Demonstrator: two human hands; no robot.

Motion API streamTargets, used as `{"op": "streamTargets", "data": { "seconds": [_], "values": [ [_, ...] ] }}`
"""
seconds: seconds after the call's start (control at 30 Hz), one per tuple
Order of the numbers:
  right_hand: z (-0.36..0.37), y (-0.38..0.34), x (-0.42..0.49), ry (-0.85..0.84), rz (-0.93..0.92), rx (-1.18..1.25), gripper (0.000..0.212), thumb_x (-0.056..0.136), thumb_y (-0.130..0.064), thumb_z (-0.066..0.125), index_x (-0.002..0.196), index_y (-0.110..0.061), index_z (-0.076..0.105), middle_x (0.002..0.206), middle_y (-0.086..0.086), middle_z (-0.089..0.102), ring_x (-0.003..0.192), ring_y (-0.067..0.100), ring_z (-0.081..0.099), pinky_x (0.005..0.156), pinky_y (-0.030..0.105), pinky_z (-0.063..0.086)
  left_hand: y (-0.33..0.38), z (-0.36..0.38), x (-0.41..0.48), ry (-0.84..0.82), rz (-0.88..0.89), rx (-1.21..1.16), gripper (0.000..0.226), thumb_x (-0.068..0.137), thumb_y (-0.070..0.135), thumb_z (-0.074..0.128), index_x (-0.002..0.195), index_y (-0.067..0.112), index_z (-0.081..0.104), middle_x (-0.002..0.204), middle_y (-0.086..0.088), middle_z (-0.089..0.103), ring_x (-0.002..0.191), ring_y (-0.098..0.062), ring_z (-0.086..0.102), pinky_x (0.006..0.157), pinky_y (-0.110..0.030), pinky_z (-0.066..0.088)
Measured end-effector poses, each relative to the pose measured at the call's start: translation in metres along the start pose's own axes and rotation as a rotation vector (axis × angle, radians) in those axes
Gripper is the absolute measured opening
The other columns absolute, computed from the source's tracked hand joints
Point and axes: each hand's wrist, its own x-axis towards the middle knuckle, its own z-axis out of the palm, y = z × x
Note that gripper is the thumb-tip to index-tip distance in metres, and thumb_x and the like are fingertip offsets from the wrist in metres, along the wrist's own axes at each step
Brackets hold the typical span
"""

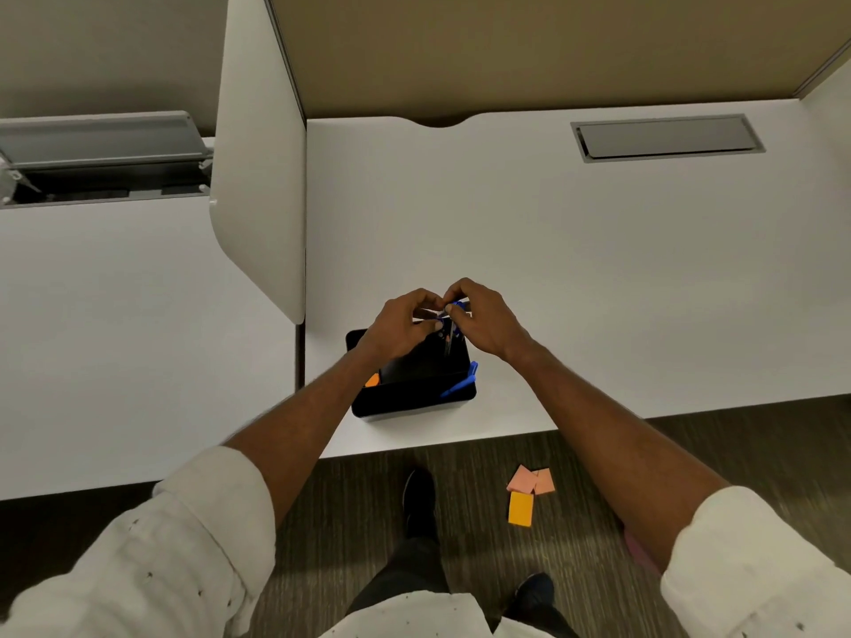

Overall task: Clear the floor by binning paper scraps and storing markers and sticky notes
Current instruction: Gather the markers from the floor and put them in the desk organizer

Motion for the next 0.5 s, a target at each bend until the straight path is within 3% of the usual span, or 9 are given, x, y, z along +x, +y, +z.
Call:
{"op": "streamTargets", "data": {
  "seconds": [0.23,0.33,0.4,0.5],
  "values": [
    [0.0,0.003,-0.009,0.0,0.09,0.023,0.017,0.102,-0.011,0.046,0.11,-0.014,0.061,0.102,0.004,0.072,0.088,0.026,0.069,0.083,0.04,0.058,-0.008,0.006,-0.009,-0.043,-0.059,-0.01,0.031,0.092,0.013,0.068,0.123,0.016,0.064,0.121,0.002,0.07,0.11,-0.008,0.066,0.104,-0.023,0.048],
    [0.0,0.005,-0.012,-0.004,0.107,0.065,0.02,0.103,-0.012,0.042,0.113,-0.015,0.059,0.104,0.008,0.074,0.088,0.02,0.07,0.079,0.031,0.057,-0.008,0.008,-0.009,-0.085,-0.069,0.035,0.037,0.095,0.017,0.065,0.131,0.015,0.061,0.127,-0.003,0.069,0.117,-0.014,0.065,0.108,-0.025,0.046],
    [-0.001,0.005,-0.012,0.03,0.156,0.164,0.02,0.105,-0.016,0.043,0.115,-0.013,0.059,0.108,0.008,0.074,0.094,0.02,0.071,0.084,0.03,0.058,-0.006,0.005,-0.008,-0.073,-0.089,0.03,0.042,0.093,0.022,0.068,0.134,0.016,0.059,0.128,-0.004,0.068,0.117,-0.015,0.065,0.108,-0.028,0.047],
    [-0.003,0.01,-0.005,0.113,0.25,0.345,0.023,0.105,-0.021,0.046,0.12,-0.009,0.06,0.109,0.011,0.074,0.101,0.024,0.071,0.094,0.042,0.058,-0.004,-0.001,-0.006,-0.014,-0.091,0.017,0.039,0.091,0.025,0.07,0.129,0.019,0.061,0.125,-0.001,0.069,0.111,-0.012,0.068,0.102,-0.025,0.05]
  ]
}}
